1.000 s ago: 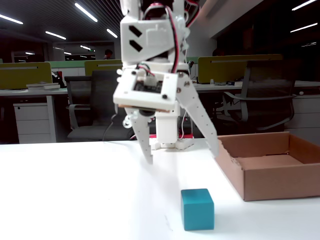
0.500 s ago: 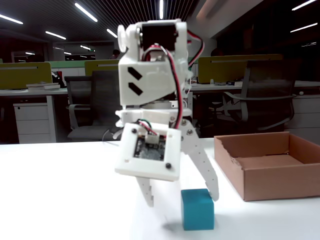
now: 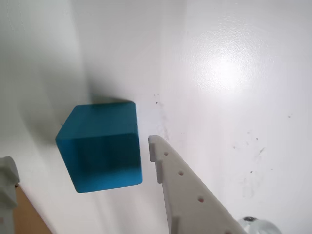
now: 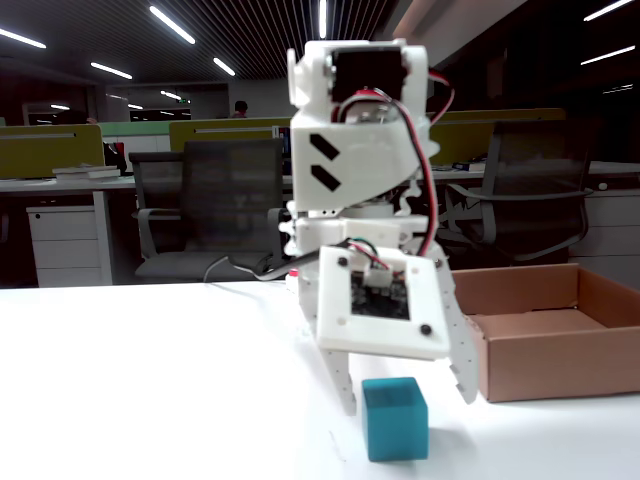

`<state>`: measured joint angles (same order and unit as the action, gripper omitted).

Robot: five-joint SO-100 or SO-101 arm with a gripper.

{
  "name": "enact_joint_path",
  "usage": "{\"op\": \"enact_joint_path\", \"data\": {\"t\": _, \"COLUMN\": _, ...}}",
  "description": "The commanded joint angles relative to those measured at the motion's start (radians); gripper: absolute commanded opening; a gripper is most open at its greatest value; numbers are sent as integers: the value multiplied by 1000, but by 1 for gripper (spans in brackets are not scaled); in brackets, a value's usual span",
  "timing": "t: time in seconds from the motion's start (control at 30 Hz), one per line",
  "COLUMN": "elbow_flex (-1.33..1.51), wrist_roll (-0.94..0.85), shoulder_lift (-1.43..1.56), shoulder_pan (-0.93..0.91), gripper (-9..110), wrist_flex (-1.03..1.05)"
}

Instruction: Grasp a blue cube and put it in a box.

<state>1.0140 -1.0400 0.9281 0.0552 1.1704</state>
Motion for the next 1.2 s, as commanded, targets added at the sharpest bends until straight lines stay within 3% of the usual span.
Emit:
{"op": "enact_joint_path", "data": {"t": 0.0, "elbow_flex": -32, "wrist_roll": 3, "shoulder_lift": 21, "shoulder_pan": 14, "gripper": 31, "wrist_flex": 5}}
{"op": "enact_joint_path", "data": {"t": 1.17, "elbow_flex": 18, "wrist_roll": 41, "shoulder_lift": -9, "shoulder_pan": 6, "gripper": 18, "wrist_flex": -48}}
